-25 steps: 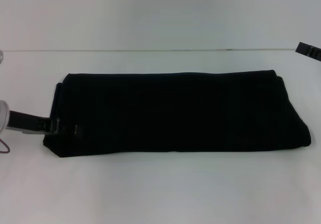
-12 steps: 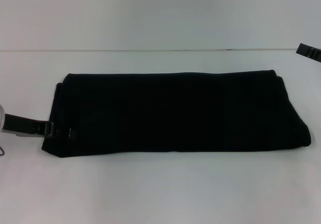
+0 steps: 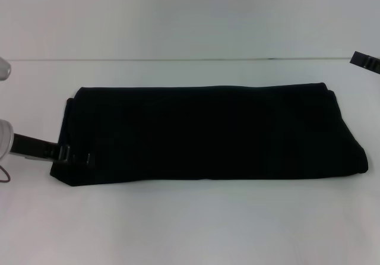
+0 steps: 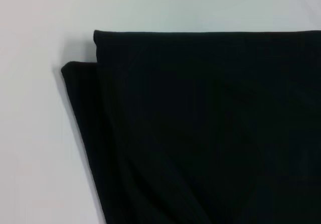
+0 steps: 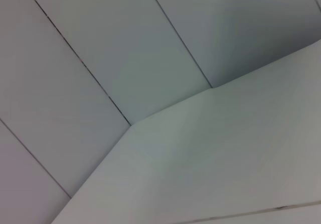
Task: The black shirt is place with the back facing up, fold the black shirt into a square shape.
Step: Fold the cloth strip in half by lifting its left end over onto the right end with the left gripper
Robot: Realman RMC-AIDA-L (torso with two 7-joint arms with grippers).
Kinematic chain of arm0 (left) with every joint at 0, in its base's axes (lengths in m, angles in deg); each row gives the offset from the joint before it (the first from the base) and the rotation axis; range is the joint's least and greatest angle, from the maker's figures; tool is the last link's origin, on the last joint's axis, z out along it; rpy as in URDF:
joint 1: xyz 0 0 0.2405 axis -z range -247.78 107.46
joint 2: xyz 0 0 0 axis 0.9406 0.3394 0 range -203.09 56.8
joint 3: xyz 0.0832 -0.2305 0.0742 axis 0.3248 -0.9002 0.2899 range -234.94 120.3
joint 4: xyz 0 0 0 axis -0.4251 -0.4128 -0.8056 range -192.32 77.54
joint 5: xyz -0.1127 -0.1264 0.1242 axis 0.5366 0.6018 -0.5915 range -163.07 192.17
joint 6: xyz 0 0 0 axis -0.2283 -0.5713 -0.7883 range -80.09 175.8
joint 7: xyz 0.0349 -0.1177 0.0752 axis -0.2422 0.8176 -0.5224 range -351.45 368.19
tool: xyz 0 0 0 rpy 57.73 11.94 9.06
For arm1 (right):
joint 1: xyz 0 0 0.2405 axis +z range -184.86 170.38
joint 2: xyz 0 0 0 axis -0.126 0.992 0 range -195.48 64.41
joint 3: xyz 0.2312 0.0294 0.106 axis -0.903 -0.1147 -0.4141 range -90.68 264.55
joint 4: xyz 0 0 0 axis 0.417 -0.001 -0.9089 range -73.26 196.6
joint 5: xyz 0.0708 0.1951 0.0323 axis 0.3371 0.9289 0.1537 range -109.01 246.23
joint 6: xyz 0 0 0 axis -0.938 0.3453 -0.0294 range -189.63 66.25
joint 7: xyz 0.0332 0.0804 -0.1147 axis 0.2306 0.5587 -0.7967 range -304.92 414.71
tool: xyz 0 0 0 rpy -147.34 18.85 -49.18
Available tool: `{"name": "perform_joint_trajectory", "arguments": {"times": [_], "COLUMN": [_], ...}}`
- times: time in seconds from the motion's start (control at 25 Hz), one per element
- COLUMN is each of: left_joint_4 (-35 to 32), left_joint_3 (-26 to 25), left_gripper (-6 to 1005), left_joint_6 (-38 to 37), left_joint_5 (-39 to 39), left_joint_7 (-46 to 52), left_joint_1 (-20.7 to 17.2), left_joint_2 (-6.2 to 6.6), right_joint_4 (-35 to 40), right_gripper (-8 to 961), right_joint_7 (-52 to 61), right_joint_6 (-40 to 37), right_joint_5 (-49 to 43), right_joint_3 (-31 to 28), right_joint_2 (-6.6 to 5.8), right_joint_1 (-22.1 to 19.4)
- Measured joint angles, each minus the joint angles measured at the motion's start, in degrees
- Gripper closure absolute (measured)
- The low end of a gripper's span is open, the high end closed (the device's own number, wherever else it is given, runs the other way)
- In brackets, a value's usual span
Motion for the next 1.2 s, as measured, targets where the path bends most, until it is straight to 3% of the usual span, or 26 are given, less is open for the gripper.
{"name": "perform_joint_trajectory", "arguments": {"times": [0.56,1.2], "left_joint_4": [-3.49,-5.62], "left_joint_3": [-0.67,-1.30], "left_gripper": [367,368], "left_joint_6": [-0.79,-0.29], "left_joint_5": [-0.59,-1.58], "left_joint_7": [1.20,1.34], "left_joint_1": [-1.44,-1.83], "left_joint_2": [1.04,1.19], "right_joint_4": [0.21,0.13], "right_gripper": [224,223], "right_joint_7": [0.00,0.00], "right_joint_6": [-0.05,-0.03], "right_joint_5": [0.00,0.00], "right_joint_3": [0.00,0.00], "right_joint_2": [-0.09,-0.10], "right_joint_1": [-0.01,0.15]}}
